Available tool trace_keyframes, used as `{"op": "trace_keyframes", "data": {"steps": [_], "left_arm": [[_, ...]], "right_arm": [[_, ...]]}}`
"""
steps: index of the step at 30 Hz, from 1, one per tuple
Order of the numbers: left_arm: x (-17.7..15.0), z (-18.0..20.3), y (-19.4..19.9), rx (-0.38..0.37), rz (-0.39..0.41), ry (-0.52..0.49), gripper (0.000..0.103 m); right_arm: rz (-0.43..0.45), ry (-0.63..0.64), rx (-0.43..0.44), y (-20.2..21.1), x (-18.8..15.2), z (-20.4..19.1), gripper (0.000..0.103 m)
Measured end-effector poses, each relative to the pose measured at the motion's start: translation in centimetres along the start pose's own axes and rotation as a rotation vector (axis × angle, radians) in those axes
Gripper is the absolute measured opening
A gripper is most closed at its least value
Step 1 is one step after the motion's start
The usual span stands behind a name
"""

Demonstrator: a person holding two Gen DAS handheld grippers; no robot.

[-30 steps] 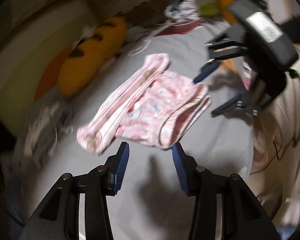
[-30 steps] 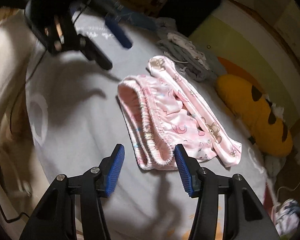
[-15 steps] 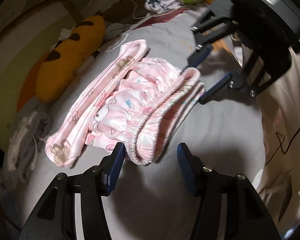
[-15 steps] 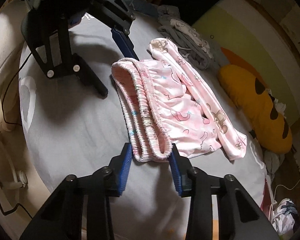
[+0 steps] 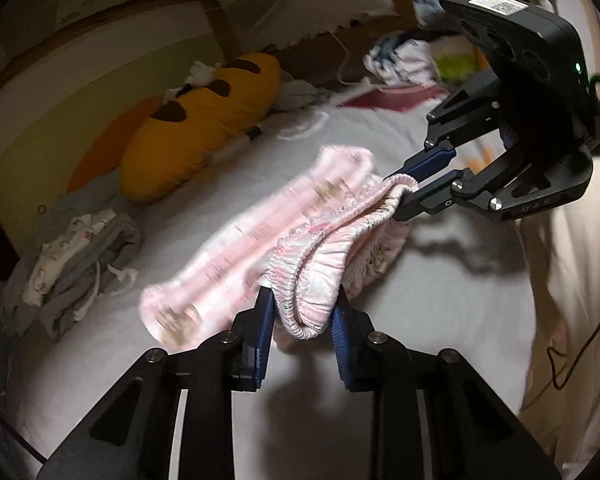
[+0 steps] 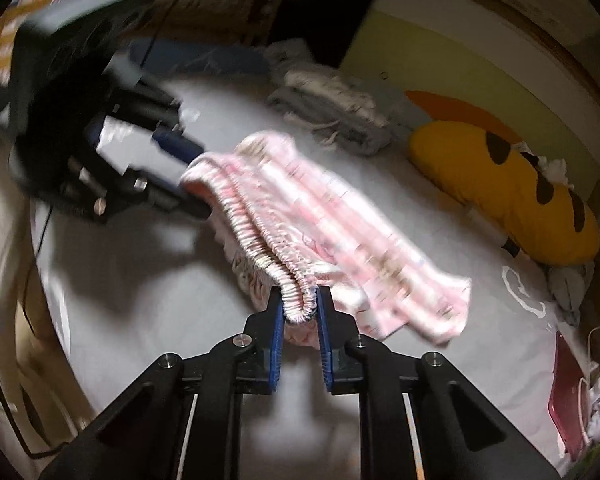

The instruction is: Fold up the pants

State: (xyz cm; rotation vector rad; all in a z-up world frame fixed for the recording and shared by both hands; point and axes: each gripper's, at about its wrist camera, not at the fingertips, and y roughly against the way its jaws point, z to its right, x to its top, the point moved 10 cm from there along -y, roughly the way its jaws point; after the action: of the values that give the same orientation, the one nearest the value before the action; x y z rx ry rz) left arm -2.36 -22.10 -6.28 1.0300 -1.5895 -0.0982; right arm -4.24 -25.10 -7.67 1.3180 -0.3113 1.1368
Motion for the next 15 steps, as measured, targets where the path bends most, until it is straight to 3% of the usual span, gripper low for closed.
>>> {"op": "trace_keyframes", "data": {"steps": [5, 9, 15], "left_arm": [[3.3, -4.1, -2.0, -0.002, -0.020, 0.193, 0.026], [4.5, -7.3, -4.0, -0.020, -0.027, 0.322, 0.026], [3.4, -9.8, -7.9, -0.016, -0.107, 0.436, 0.029]], "right_arm": [[0.041, -0.242, 0.096, -1.4, 3.4, 5.9, 0.016], [0.050, -0.309, 0.095, -3.6, 4.9, 8.8, 0.016], [-0.024, -0.365, 0.062, -8.2, 4.9, 10.8, 0.016]]}}
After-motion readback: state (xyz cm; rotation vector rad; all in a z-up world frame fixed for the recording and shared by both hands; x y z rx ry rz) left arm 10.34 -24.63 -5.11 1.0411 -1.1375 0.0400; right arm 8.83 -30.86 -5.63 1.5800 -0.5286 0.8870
